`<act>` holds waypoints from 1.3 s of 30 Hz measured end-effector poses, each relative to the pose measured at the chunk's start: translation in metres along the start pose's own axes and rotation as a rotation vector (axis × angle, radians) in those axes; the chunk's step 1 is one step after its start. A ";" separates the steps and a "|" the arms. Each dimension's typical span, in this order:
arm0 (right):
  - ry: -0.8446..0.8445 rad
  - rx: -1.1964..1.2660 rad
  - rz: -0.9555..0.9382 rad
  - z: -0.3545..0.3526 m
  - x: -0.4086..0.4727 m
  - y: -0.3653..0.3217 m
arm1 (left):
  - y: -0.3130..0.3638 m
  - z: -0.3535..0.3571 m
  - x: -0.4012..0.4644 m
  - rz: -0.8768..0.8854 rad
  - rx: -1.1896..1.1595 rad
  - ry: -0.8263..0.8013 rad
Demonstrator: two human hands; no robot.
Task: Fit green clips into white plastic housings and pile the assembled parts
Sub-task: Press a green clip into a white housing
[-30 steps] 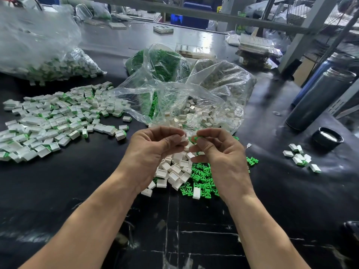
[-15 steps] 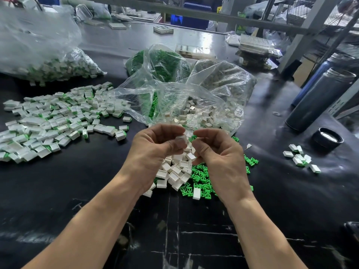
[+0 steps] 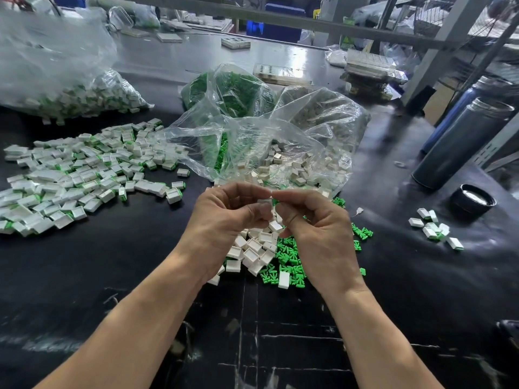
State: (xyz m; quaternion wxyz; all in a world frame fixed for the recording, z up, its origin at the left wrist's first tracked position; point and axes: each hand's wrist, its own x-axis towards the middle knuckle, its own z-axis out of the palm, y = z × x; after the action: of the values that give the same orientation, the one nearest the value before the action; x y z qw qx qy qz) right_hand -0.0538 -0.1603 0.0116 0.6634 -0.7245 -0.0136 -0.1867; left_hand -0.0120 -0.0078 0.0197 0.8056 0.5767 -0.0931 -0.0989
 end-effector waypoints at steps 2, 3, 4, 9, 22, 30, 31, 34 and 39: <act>0.003 0.018 0.010 0.001 -0.001 0.000 | -0.001 0.001 0.000 -0.002 0.009 0.006; 0.003 0.030 0.012 0.001 -0.001 0.000 | -0.001 0.001 0.000 -0.003 0.014 0.008; 0.003 0.036 0.008 0.000 -0.002 0.000 | -0.001 0.002 0.000 -0.005 0.018 0.011; -0.010 0.012 -0.024 0.000 -0.001 0.000 | -0.001 0.002 -0.001 -0.017 -0.009 0.021; 0.047 0.060 -0.006 0.000 0.002 0.004 | -0.002 0.001 0.000 0.014 -0.002 0.013; 0.030 -0.006 0.009 0.000 0.002 0.007 | -0.003 0.002 0.001 0.043 0.086 0.023; 0.025 -0.034 -0.003 0.000 0.001 0.007 | -0.003 0.002 0.001 0.048 0.093 0.025; 0.013 -0.100 -0.034 -0.001 0.001 0.007 | -0.004 0.001 0.001 0.061 0.124 0.029; 0.021 -0.125 -0.030 -0.002 0.001 0.006 | -0.006 0.000 0.000 0.050 0.176 0.039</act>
State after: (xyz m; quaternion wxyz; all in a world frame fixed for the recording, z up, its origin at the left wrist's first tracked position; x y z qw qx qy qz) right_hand -0.0515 -0.1631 0.0061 0.6140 -0.7623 -0.0058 -0.2046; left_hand -0.0119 -0.0098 0.0141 0.7556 0.6447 -0.1002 -0.0589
